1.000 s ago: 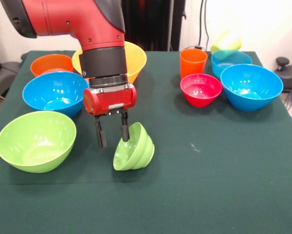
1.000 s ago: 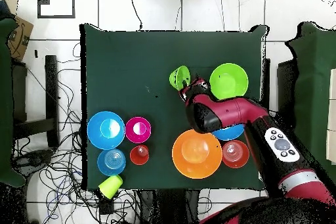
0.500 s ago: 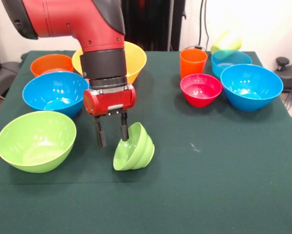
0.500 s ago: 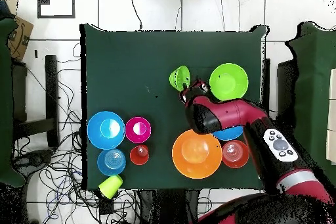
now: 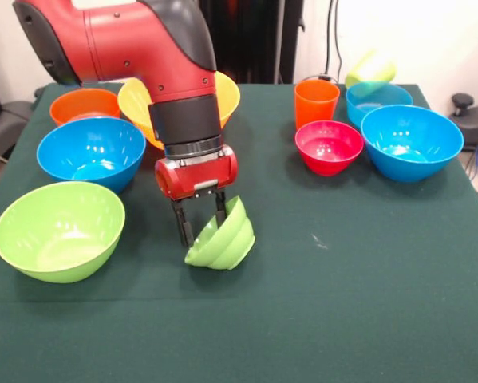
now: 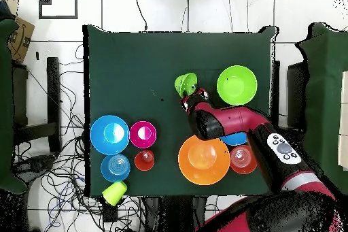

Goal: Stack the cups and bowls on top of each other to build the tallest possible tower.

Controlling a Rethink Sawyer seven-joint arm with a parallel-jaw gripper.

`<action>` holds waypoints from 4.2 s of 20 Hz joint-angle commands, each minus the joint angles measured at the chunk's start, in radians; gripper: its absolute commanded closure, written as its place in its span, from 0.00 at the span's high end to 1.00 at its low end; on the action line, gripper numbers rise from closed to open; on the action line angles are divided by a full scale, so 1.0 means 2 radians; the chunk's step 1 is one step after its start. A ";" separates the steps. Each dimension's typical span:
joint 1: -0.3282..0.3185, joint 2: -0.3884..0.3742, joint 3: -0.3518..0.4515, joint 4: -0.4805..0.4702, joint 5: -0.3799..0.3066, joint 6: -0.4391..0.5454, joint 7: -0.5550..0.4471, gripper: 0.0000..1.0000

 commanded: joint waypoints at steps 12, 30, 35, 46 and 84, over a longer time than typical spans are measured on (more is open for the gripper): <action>-0.080 0.068 0.137 0.046 -0.016 0.035 -0.014 1.00; -0.125 0.064 0.226 0.079 -0.023 0.044 -0.029 1.00; -0.113 0.045 0.220 0.069 -0.023 0.052 -0.025 1.00; -0.066 0.009 0.145 0.044 -0.023 0.048 0.009 1.00; 0.034 -0.114 -0.023 0.044 -0.005 0.152 0.003 1.00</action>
